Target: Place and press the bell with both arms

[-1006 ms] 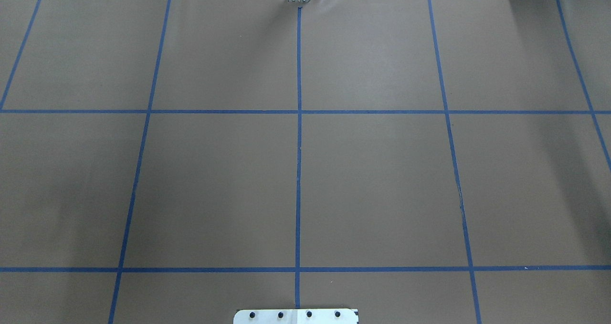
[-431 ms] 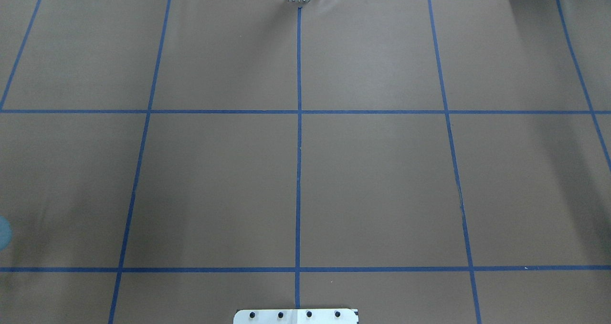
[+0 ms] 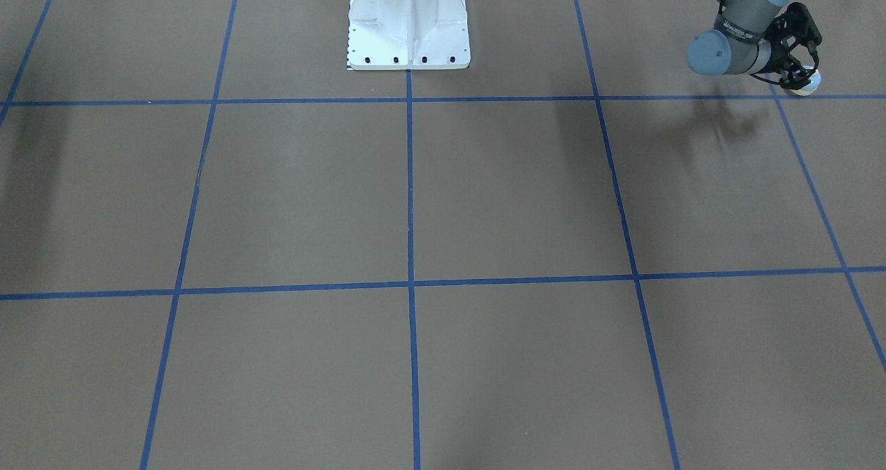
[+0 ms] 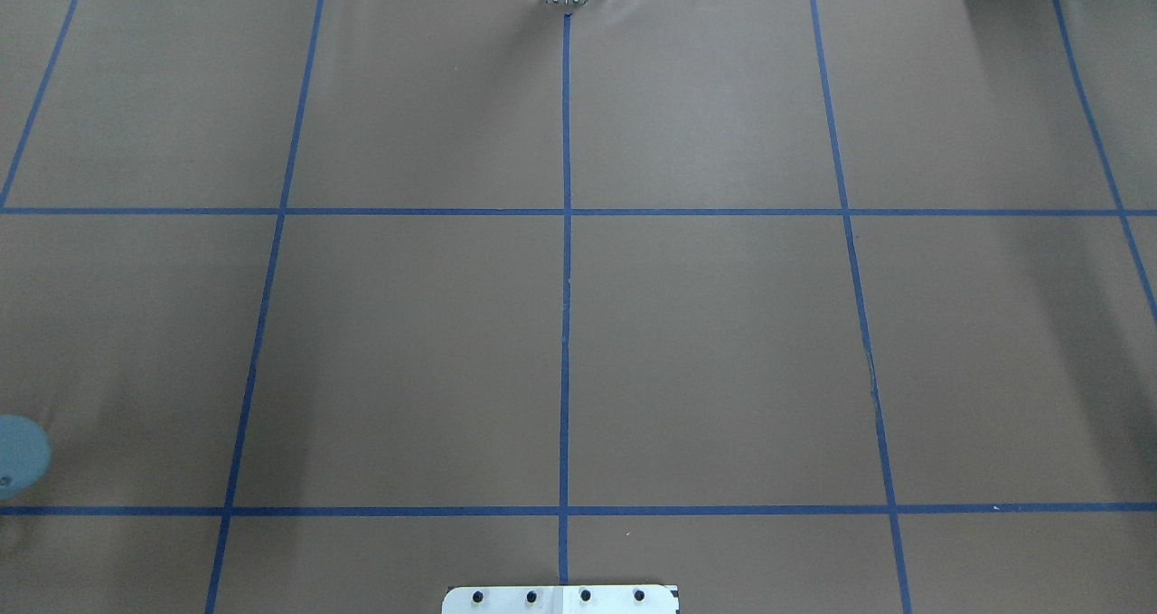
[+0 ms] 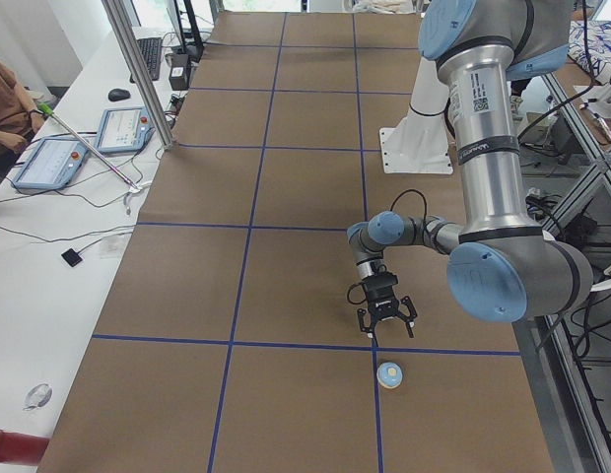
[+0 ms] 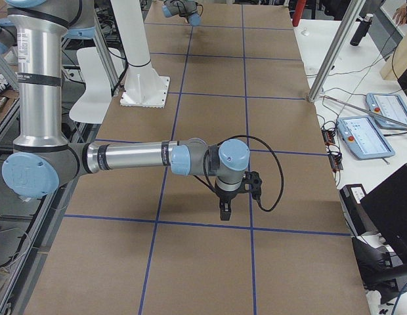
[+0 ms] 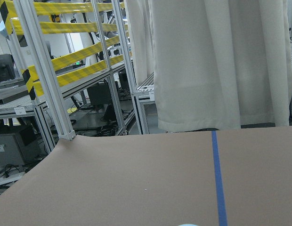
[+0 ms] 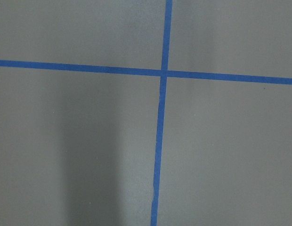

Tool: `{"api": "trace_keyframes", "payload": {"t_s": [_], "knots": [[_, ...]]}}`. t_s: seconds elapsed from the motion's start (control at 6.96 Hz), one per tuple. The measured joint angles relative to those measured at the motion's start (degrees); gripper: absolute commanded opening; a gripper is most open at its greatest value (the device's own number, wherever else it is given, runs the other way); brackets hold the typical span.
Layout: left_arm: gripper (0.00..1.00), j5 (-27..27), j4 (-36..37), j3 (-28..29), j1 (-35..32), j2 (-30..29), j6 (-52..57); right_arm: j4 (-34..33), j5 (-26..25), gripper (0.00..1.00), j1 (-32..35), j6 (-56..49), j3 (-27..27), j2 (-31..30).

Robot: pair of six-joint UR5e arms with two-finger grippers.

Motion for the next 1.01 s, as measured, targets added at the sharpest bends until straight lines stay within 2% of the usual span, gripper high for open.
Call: {"api": "trace_keyframes", "payload": {"t_s": [0.43,1.01], "knots": [[1.00,0.3,-3.7,4.7,0.1,-0.5,0.2,0.0,0.0,1.00,0.0,0.0,0.1,0.1],[1.00,0.5,-4.2,5.6,0.1,-0.7,0.3,0.0,-0.1,1.00,0.0,0.2,0.3,0.2]]}}
